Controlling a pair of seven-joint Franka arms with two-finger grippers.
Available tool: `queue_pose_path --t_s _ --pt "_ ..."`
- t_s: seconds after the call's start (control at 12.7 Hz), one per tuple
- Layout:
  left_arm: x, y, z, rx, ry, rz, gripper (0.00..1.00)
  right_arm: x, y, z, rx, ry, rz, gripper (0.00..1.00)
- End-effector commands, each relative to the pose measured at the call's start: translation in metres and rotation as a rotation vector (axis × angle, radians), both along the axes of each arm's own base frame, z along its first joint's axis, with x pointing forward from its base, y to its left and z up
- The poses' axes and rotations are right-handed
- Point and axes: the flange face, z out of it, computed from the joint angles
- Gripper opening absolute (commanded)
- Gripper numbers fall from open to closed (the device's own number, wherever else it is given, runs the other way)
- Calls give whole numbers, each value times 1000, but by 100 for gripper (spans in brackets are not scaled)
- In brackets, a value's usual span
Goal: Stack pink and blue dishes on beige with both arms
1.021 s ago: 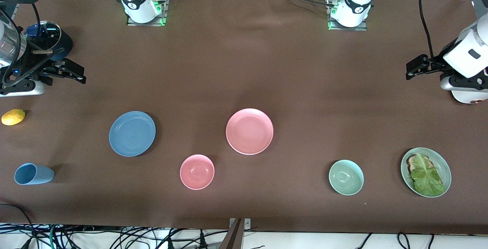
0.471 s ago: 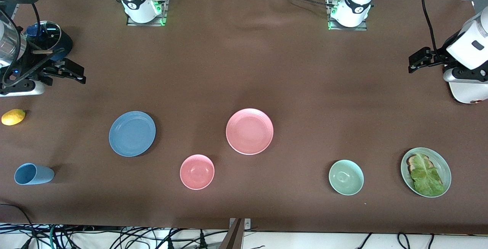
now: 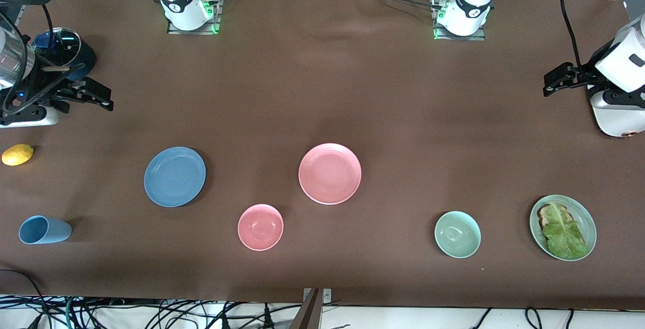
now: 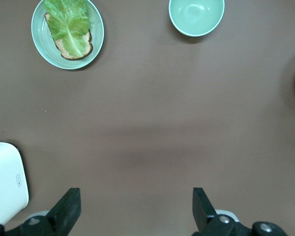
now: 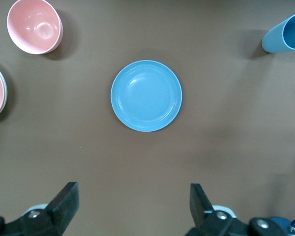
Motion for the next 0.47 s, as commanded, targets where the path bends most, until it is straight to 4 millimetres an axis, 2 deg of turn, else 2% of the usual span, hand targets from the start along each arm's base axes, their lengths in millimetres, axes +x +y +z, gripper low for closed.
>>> queue_pose_path --t_s 0.0,0.39 --pt "-5 2 8 -17 -4 -2 100 -3 -1 5 13 -7 -14 100" --pt "-5 0 6 -17 -1 -4 100 0 -2 4 11 -20 -16 100"
